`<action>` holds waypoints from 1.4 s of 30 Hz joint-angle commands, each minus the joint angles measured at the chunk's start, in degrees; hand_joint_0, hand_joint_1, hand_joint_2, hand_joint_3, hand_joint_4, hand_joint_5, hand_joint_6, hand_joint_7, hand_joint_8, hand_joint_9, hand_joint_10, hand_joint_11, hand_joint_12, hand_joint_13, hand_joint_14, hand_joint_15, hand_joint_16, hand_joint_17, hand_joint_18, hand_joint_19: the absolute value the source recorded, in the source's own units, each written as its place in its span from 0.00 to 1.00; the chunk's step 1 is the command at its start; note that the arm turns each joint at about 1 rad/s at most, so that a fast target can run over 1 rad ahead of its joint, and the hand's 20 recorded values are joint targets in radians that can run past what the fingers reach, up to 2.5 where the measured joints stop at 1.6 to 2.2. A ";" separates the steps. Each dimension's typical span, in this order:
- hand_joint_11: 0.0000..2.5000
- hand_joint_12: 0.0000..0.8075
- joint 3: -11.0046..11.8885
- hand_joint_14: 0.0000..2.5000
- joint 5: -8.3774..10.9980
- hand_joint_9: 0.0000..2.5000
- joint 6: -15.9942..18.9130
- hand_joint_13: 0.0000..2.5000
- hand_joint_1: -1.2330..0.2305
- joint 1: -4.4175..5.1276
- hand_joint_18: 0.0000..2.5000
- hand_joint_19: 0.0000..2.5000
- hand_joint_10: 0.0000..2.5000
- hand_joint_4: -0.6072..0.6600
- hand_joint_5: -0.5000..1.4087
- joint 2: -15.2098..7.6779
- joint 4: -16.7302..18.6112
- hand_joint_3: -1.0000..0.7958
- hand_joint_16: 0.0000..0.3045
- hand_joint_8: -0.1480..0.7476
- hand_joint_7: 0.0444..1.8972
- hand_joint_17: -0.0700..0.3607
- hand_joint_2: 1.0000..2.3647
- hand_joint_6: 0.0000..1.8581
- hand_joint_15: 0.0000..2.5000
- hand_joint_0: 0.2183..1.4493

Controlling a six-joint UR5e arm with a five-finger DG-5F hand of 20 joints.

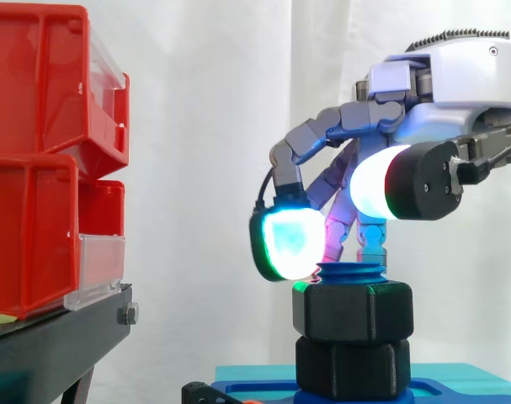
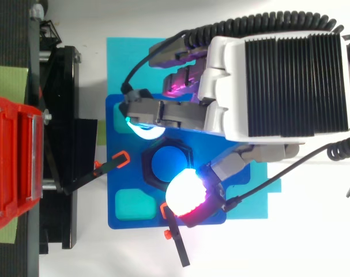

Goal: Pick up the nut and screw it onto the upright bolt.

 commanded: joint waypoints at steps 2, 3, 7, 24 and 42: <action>0.01 0.20 0.48 0.00 0.00 0.53 -0.06 0.42 0.59 0.00 0.29 0.04 0.00 0.66 0.23 0.00 -0.01 0.28 0.05 0.44 0.48 0.25 0.00 0.27 0.00 0.24; 0.00 0.20 0.40 0.00 0.00 0.52 -0.06 0.42 0.59 0.09 0.29 0.04 0.00 0.65 0.22 0.00 -0.01 0.28 0.05 0.44 0.46 0.25 0.00 0.27 0.00 0.24; 0.00 0.21 0.48 0.00 0.00 0.46 -0.33 0.38 0.59 0.44 0.26 0.03 0.00 0.62 0.21 0.00 0.42 0.28 0.06 0.41 0.40 0.26 0.00 0.27 0.00 0.23; 0.00 0.24 -0.22 0.00 1.49 0.29 -0.33 0.27 0.60 2.72 0.12 0.00 0.00 0.68 0.20 -0.09 0.60 0.28 0.07 0.37 0.25 0.28 0.00 0.27 0.00 0.21; 0.00 0.26 -0.75 0.00 1.49 0.28 -0.24 0.26 0.61 2.72 0.11 0.00 0.00 0.66 0.21 -0.09 -0.37 0.28 0.07 0.38 0.35 0.28 0.00 0.27 0.00 0.21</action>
